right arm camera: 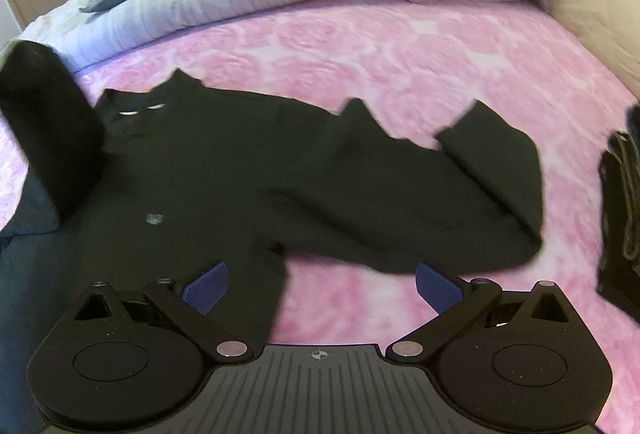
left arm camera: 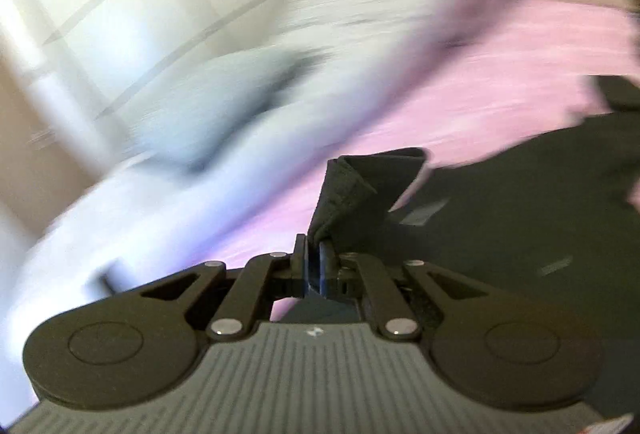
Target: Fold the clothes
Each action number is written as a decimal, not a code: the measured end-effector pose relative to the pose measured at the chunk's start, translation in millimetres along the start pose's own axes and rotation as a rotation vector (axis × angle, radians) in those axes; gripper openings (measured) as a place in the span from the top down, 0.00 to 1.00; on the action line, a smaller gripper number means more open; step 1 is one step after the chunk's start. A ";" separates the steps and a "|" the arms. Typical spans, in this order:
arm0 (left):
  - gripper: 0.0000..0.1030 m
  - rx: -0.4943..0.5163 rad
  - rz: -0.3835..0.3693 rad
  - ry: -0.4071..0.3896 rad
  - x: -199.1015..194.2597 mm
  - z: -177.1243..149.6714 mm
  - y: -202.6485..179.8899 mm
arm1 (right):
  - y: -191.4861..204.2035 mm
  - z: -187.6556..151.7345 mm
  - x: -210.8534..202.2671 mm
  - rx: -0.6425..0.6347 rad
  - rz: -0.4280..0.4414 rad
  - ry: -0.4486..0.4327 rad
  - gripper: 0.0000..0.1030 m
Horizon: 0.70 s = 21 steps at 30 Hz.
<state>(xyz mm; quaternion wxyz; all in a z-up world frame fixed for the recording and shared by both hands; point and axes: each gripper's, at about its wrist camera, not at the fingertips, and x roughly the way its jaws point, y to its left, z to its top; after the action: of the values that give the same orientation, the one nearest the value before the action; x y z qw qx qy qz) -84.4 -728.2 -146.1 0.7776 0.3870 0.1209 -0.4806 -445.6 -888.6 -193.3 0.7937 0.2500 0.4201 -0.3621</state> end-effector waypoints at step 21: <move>0.91 -0.200 0.244 0.335 45.1 -297.4 277.6 | 340.9 6.1 55.7 -0.277 0.128 0.063 0.00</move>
<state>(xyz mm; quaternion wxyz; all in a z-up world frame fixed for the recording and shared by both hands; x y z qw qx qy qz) 226.7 -477.9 -236.2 0.8335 0.3942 0.2476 -0.2976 -153.6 -704.3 -205.8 0.8286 0.1754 0.4738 -0.2411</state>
